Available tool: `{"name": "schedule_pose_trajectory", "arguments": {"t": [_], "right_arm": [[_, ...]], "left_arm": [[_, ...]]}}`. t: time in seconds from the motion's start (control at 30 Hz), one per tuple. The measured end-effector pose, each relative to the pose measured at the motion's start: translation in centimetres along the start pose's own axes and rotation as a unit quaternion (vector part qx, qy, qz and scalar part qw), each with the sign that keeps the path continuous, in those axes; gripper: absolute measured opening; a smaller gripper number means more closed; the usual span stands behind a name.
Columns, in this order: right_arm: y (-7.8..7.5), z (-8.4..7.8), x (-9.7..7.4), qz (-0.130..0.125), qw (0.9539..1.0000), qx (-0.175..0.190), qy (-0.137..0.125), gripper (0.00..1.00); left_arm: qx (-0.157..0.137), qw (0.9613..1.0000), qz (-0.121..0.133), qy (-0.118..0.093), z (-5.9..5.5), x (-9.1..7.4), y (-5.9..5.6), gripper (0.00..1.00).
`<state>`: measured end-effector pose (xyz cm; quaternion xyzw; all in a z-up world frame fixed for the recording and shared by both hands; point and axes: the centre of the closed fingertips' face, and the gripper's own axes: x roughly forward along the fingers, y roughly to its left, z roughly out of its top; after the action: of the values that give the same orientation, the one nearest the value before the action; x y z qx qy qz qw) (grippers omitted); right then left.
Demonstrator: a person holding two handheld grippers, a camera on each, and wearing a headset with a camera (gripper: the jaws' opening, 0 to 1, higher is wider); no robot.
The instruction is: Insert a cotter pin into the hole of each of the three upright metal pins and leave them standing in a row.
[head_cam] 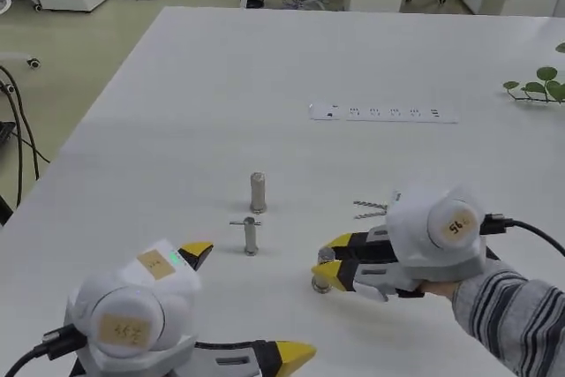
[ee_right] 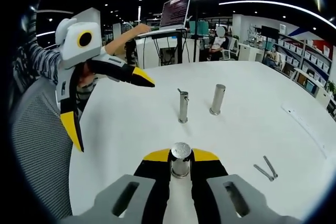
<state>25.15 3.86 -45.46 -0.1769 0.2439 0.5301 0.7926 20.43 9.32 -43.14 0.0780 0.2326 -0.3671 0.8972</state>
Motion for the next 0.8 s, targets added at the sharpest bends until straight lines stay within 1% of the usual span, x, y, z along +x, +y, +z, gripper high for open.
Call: {"name": "schedule_pose_trajectory", "arguments": {"t": [0.07,0.13,0.3,0.4,0.47,0.5,0.57,0.63,0.8], "right_arm": [[-0.1,0.0,0.0,-0.006,0.9999,0.009,0.001,0.09],[0.0,0.0,0.0,-0.009,0.9999,0.005,0.002,0.09],[-0.1,0.0,0.0,-0.019,0.9998,0.008,0.002,0.09],[-0.1,-0.1,0.0,-0.025,0.9996,0.016,0.0,0.09],[-0.1,-0.2,0.0,-0.03,0.9989,0.037,0.005,0.09],[-0.2,-0.4,-0.1,-0.033,0.9985,0.042,0.01,0.11],[-0.5,-0.2,-0.1,-0.043,0.9979,0.048,0.002,0.16],[-0.4,0.0,-0.4,-0.038,0.997,0.067,-0.006,0.18],[-0.8,-0.8,-1.4,-0.041,0.997,0.065,0.004,0.21]], "left_arm": [[0.0,1.0,0.0,0.002,-0.1,0.0,0.0,0.99],[0.0,1.0,0.0,0.002,-0.1,0.0,0.0,0.99],[0.0,1.0,0.0,0.001,-0.1,0.0,-0.1,0.99],[0.001,1.0,0.001,0.002,-0.1,-0.1,-0.1,0.99],[0.0,1.0,0.002,0.002,-0.1,-0.1,-0.1,0.99],[-0.001,1.0,0.002,0.002,-0.1,-0.1,-0.1,0.99],[-0.005,1.0,0.007,0.004,-0.2,-0.1,0.1,0.99],[-0.012,0.9999,0.01,0.002,-0.1,-0.1,0.1,0.99],[-0.023,0.9995,0.018,-0.008,0.3,-0.3,0.3,0.99]]}}
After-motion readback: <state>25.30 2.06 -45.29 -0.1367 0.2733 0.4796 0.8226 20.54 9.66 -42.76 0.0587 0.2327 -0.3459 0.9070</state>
